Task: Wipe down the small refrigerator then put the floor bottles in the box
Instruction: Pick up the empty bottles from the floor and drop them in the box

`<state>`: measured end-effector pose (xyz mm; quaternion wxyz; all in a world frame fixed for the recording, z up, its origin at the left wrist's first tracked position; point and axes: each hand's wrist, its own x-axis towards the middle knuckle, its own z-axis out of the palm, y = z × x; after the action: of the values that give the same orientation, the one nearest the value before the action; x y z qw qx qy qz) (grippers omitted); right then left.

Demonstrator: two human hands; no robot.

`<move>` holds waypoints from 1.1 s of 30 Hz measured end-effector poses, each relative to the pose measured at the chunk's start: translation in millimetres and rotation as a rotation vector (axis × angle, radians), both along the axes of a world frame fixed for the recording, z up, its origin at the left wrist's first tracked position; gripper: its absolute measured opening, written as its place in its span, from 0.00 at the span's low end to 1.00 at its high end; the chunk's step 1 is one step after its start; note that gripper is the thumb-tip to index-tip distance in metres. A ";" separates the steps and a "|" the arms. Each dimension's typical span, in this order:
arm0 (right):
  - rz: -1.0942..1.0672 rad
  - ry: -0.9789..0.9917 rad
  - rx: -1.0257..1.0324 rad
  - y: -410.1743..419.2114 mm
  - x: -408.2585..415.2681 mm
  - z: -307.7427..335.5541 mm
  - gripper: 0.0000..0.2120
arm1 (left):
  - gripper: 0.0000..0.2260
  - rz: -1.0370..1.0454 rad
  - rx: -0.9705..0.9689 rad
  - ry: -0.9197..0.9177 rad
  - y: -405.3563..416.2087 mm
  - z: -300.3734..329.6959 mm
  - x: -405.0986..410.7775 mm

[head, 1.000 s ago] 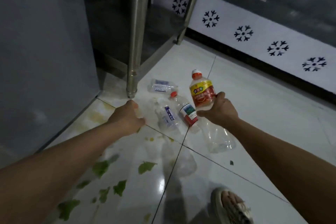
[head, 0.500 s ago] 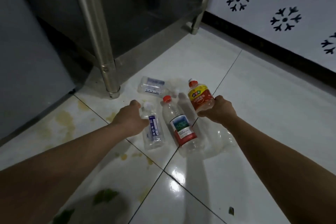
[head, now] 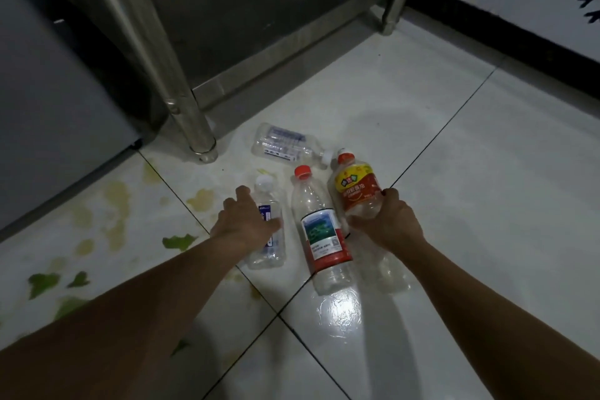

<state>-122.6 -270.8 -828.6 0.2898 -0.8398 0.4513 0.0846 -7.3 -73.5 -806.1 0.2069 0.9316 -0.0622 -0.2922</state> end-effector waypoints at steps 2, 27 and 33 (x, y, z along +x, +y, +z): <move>0.003 -0.016 0.047 -2.4 0.4 -1.7 0.42 | 0.37 0.009 0.017 -0.004 -1.2 -0.5 0.9; 0.038 0.204 0.179 -10.1 -8.1 0.2 0.43 | 0.38 0.132 0.142 0.036 -25.6 -31.2 5.8; -0.110 0.081 0.180 -1.9 -33.9 40.4 0.43 | 0.35 0.106 0.101 0.037 -27.4 7.2 -0.9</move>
<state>-156.5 -272.7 -788.2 0.3499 -0.7802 0.4986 0.1425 -8.2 -100.9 -798.9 0.1761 0.9373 0.0059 -0.3008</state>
